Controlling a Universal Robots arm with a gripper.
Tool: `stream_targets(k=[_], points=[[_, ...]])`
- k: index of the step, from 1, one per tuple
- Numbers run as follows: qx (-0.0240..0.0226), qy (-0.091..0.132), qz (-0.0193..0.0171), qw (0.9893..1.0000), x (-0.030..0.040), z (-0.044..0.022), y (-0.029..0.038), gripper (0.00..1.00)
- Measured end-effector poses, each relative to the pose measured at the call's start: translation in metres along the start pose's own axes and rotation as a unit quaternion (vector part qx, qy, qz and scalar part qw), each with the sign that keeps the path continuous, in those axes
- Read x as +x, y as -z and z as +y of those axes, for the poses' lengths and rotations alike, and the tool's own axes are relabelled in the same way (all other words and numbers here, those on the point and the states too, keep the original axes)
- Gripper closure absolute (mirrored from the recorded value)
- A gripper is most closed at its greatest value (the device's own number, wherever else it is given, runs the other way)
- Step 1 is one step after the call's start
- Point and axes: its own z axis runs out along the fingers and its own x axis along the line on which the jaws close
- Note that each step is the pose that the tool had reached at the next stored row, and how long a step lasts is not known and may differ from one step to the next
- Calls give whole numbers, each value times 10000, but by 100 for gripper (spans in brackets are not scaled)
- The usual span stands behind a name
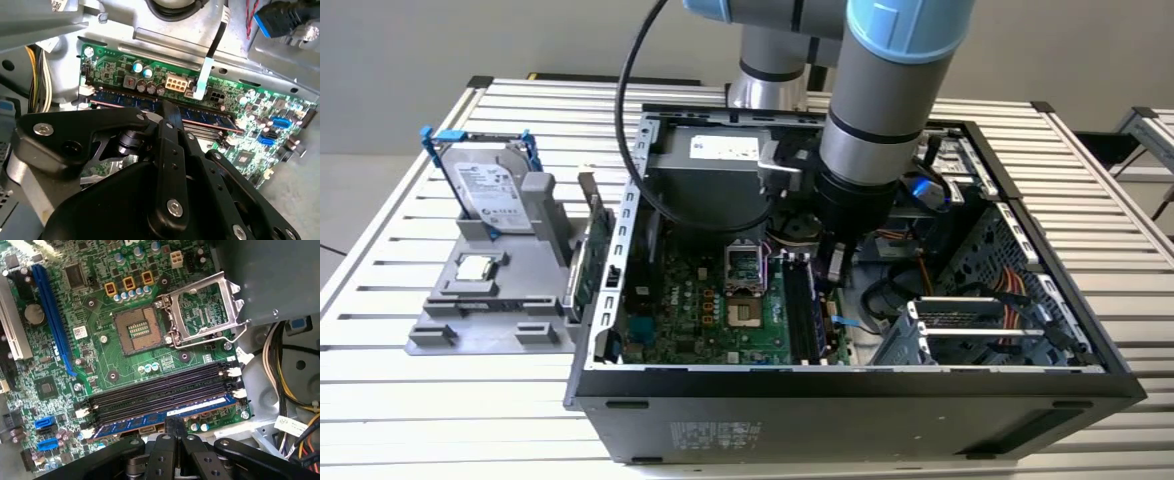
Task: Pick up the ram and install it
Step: 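Press down the ram until it locks into place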
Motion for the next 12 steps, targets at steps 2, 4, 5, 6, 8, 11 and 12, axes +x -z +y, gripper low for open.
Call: stream_targets(k=[2,4,5,6,8,11,12], points=[[1,123,-3,9999,0,1,0,100],[-9,230,-3,9997,0,2,-1,100],[-17,280,-1,9996,0,3,0,100],[-25,338,0,9994,0,2,0,100],[-43,433,4,9991,1,4,1,100],[-48,642,3,9979,1,4,0,100],[-46,722,1,9974,1,4,-1,100]])
